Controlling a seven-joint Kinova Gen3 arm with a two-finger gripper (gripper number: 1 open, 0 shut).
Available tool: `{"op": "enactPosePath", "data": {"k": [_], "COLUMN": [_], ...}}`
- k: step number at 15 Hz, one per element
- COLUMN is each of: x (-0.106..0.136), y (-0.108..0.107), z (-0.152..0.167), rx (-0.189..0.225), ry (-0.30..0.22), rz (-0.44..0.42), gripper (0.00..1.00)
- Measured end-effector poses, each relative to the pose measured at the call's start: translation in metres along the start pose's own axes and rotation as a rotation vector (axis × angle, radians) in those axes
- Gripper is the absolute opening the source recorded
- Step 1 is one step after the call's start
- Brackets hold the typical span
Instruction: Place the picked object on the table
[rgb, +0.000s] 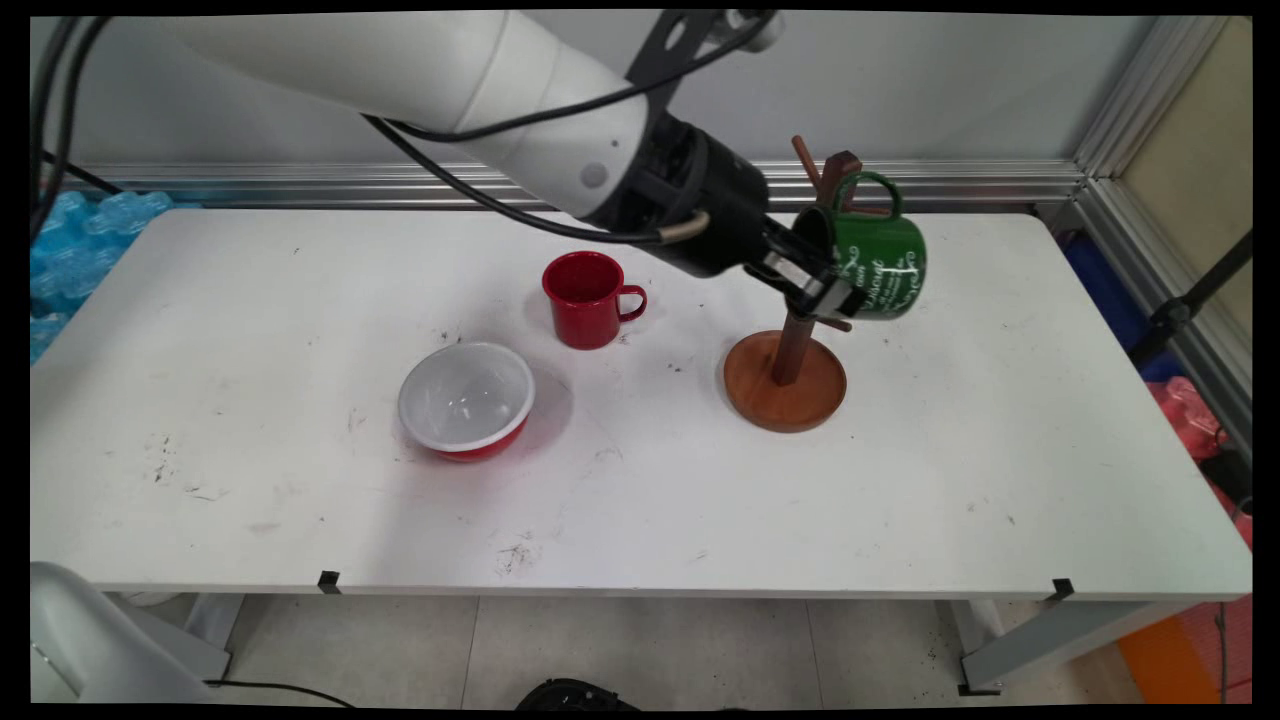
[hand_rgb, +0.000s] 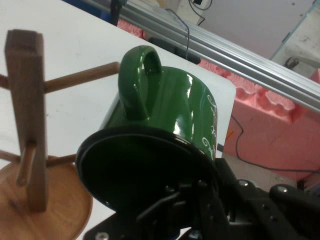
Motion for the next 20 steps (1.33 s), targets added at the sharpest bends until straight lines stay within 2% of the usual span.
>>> {"op": "enactPosePath", "data": {"k": [5, 10, 20], "x": [-0.003, -0.01, -0.03], "y": [-0.011, -0.023, -0.046], "z": [-0.025, -0.049, -0.079], "rx": [0.013, 0.021, 0.091], "ry": [-0.029, -0.086, -0.264], "rz": [0.045, 0.132, 0.302], "gripper": [0.0, 0.0, 0.0]}}
